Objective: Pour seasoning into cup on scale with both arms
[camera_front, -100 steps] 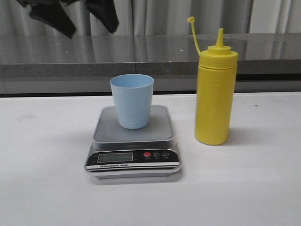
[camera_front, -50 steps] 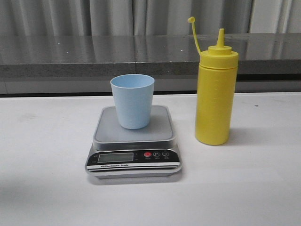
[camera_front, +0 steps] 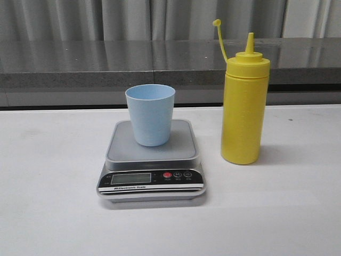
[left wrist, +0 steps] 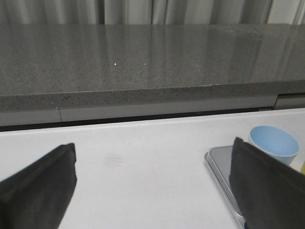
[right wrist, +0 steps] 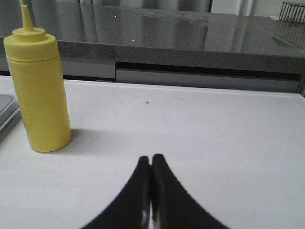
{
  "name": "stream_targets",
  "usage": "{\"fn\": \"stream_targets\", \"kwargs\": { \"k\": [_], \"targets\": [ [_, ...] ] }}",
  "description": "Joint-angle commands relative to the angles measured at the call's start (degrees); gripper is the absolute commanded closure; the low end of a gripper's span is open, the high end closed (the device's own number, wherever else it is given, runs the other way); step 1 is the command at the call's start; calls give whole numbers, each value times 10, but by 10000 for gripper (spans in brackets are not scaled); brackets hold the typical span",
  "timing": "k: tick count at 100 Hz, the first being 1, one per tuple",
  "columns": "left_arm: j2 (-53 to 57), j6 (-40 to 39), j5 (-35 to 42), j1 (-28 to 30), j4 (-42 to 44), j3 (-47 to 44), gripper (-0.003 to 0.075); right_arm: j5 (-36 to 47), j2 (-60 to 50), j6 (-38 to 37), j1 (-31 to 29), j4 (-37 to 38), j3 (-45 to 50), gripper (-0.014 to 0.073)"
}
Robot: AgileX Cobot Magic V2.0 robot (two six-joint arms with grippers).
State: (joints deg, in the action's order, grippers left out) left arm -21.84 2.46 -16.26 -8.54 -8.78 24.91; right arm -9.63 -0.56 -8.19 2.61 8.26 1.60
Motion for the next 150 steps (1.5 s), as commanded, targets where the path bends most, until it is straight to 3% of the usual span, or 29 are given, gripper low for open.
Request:
{"fn": "stream_targets", "kwargs": {
  "k": [1, 15, 31, 40, 52, 78, 134, 150],
  "targets": [
    [45, -2, 25, 1, -1, -2, 98, 46, -10, 3, -2, 2, 0, 713],
    [103, -2, -11, 1, 0, -24, 98, 46, -10, 3, -2, 2, 0, 713],
    [120, -2, -2, 1, 0, -30, 104, 46, -10, 3, -2, 2, 0, 713],
    [120, -2, -2, 1, 0, -30, 146, 46, -10, 3, -2, 2, 0, 713],
    [120, -2, -2, 1, 0, -30, 281, 46, -10, 3, -2, 2, 0, 713],
    [120, -2, -2, 1, 0, -30, 741, 46, -10, 3, -2, 2, 0, 713],
    [120, -2, -2, 1, 0, -30, 738, 50, -10, 3, -2, 3, 0, 713],
    [120, -2, -2, 1, 0, -30, 738, 117, -9, 3, -2, 9, -1, 713]
  ]
}}
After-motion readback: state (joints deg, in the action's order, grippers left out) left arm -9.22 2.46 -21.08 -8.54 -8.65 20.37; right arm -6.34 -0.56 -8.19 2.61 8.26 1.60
